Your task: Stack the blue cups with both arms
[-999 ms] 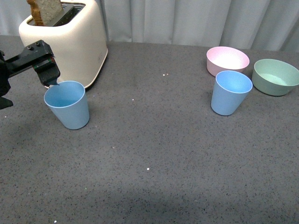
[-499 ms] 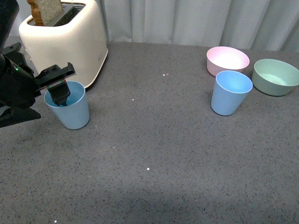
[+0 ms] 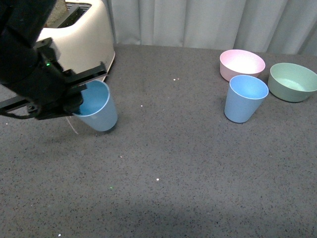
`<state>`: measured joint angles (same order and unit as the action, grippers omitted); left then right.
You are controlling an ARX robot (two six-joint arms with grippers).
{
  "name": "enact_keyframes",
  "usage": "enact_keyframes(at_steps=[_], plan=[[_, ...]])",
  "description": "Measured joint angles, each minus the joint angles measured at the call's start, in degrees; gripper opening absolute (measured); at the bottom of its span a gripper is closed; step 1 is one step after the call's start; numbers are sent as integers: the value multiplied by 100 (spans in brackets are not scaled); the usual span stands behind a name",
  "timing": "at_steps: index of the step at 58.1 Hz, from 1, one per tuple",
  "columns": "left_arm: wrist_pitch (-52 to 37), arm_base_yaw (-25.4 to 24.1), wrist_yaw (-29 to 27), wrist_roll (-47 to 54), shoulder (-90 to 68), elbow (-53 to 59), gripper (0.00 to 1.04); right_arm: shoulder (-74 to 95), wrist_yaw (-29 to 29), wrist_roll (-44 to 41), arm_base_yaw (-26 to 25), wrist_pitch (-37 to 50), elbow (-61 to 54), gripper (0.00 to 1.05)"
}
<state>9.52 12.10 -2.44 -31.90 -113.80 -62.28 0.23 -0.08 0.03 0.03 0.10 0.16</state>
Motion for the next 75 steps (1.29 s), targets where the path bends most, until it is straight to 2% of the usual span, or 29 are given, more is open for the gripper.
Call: enact_keyframes(at_steps=[21,44,60,72,74,75], plan=[[767,1043,-81,-210,-1045,-1622,4,0,0,0,0,0,0,95],[1272,1325,-142,-229,-1488,-2400,4,0,0,0,0,0,0,95],[920,1325,24,-181,-1200,-2323,45,-2,0,0,0,0,0,95],[612,1268,-120,-236,-627,-2055,75,0,2,0,0,0,0,95],[74,1270,-494,33,-546,-1832,74,0,0,-2,0,0,0,95],[-564,1263,-844,278,-472,-1552,71,0,0,0,0,0,0,95]])
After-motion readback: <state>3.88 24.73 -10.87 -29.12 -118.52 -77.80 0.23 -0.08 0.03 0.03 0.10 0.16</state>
